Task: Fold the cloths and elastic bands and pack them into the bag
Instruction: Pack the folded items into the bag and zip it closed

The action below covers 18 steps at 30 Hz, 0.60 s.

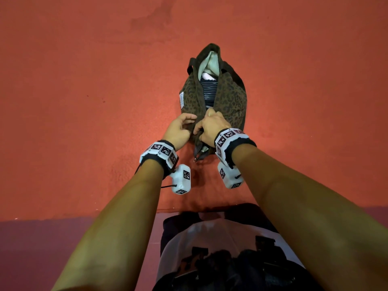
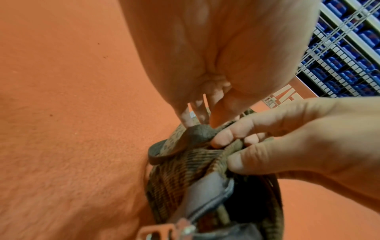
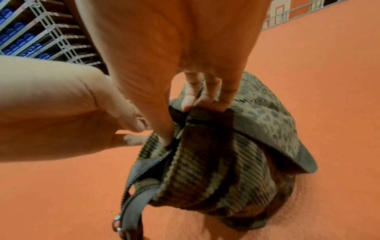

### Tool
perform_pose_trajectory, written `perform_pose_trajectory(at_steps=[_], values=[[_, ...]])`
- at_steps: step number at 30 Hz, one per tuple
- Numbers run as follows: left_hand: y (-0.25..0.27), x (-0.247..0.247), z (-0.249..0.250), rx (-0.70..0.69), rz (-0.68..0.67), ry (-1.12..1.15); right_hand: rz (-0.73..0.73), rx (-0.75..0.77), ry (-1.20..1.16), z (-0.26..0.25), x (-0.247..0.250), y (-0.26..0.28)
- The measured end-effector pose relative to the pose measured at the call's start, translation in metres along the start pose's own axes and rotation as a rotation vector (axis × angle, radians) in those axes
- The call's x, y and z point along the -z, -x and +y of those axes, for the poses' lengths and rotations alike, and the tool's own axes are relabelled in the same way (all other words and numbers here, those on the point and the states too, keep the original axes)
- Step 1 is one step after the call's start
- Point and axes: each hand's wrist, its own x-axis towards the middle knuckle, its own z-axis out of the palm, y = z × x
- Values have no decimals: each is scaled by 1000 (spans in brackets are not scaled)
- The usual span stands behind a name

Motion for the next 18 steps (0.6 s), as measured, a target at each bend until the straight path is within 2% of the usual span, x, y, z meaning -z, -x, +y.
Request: perform_pose_trajectory(at_steps=[2,5,7,10,12,18], values=[[6,5,-12,-1,90,-51,23,-37,-47,-1,-3,1],[14,10,-36,131,155,-164,35,-57,-53,-3,-5,4],[22,6,-45,198,51,-112,46,-60,-37,-5,-7,5],[34,-5,-49,220,-226,-105,65,-49,-33,-8,-11,9],[39,-8,-52,241,-330,-96,80,-29,-21,-7,-14,12],[51,-8,-50,316,-363,0,137,45,21,-3,-21,19]])
